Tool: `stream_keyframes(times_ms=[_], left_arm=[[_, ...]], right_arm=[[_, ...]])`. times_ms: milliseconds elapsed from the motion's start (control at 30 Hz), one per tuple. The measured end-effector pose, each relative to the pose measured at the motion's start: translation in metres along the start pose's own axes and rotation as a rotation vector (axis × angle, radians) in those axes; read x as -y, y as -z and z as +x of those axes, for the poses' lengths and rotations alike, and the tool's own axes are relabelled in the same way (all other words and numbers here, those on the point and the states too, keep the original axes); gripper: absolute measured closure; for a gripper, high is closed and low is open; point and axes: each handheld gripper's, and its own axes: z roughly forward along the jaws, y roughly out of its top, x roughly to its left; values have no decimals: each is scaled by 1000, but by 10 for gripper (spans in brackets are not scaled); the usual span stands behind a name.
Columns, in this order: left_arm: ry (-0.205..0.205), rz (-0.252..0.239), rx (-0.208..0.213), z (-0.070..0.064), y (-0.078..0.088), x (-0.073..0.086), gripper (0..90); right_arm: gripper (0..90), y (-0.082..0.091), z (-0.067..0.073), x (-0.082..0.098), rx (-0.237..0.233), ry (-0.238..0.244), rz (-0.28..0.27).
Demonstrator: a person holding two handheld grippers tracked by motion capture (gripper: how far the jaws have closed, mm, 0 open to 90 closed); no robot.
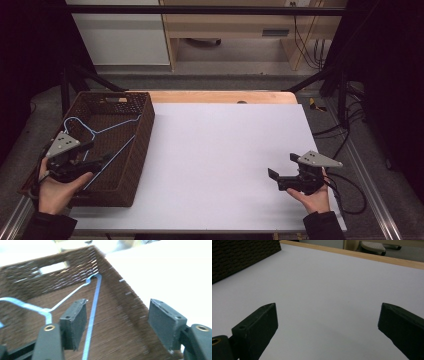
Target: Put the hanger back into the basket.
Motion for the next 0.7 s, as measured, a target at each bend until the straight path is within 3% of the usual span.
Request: stream_keyframes(times_ms=[233, 333, 533, 700], left_arm=[[-16, -46, 137, -32, -11, 8, 186], [-33, -56, 175, -44, -16, 12, 156], [-56, -68, 231, -62, -24, 17, 115], [-71, -57, 242, -66, -30, 21, 103]], right_arm=[[27, 1, 0, 0, -3, 0, -12], [27, 2, 0, -1, -5, 2, -20], [25, 4, 0, 0, -9, 5, -29], [26, 4, 0, 0, -16, 3, -34]])
